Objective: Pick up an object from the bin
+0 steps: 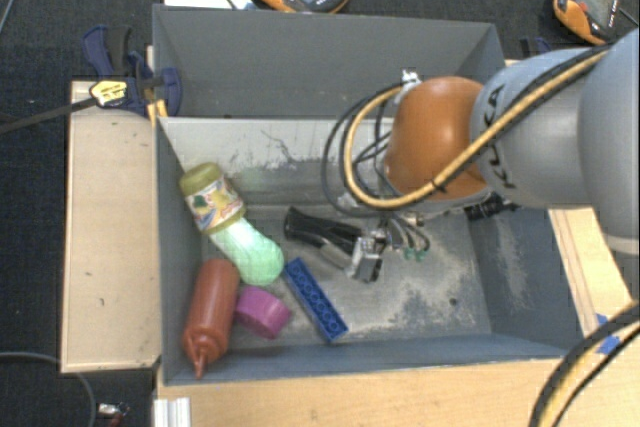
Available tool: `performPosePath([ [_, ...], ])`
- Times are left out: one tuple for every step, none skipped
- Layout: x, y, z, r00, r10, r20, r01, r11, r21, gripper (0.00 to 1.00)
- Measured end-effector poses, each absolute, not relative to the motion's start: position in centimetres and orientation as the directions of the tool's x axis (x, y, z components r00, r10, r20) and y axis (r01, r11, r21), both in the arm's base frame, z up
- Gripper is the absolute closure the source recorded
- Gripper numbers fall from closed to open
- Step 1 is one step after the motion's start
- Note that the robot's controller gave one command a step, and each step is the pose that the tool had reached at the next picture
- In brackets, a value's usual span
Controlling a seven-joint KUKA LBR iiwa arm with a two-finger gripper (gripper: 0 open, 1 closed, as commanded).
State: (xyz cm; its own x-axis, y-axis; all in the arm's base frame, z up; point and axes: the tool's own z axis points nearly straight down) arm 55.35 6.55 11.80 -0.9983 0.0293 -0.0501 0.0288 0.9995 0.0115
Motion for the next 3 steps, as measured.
performPosePath([
  [52.6, 8.0, 12.6, -0.994, 0.100, -0.042, 0.099, 0.995, 0.012, 0.00],
  [52.7, 5.5, 10.0, -0.997, 0.075, -0.033, 0.075, 0.997, 0.008, 0.00],
  [53.2, 5.3, 9.7, -0.968, 0.249, -0.032, 0.248, 0.969, 0.016, 0.00],
])
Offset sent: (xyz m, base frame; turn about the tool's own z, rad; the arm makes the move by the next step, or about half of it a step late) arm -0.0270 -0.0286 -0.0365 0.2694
